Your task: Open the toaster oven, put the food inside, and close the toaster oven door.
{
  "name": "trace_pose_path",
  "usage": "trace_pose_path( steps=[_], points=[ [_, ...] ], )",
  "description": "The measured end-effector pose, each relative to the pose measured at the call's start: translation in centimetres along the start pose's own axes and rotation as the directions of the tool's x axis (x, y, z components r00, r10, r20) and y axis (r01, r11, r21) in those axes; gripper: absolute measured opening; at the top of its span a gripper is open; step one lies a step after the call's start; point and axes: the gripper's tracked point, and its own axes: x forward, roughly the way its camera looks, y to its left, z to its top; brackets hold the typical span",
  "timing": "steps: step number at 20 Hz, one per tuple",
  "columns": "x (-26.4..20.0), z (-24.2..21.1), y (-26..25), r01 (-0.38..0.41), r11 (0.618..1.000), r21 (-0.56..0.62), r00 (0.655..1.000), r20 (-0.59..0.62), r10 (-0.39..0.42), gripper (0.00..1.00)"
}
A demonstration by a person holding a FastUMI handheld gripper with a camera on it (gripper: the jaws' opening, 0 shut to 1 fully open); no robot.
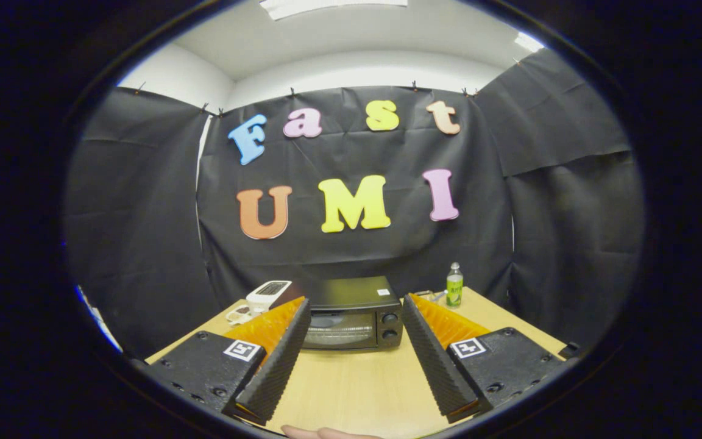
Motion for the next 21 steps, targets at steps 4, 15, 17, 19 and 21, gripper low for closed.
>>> trace_pose_path(
  steps=[4,15,17,19,21],
  points=[
    [-2.4,1.3,-0.9,0.013,1.000,-0.017,0.999,0.044,-0.012,0.98],
    [-3.6,1.6,-0.5,0.020,1.000,-0.012,0.997,0.075,-0.019,0.98],
    [-3.2,1.1,-0.4,0.014,1.000,-0.011,0.998,0.062,-0.013,0.98],
    [-2.7,0.3,-0.4,0.011,1.000,-0.007,0.999,0.042,-0.011,0.98],
    [-2.0,-0.1,-0.7,0.019,1.000,-0.006,0.999,0.030,-0.019,0.98]
  ],
)
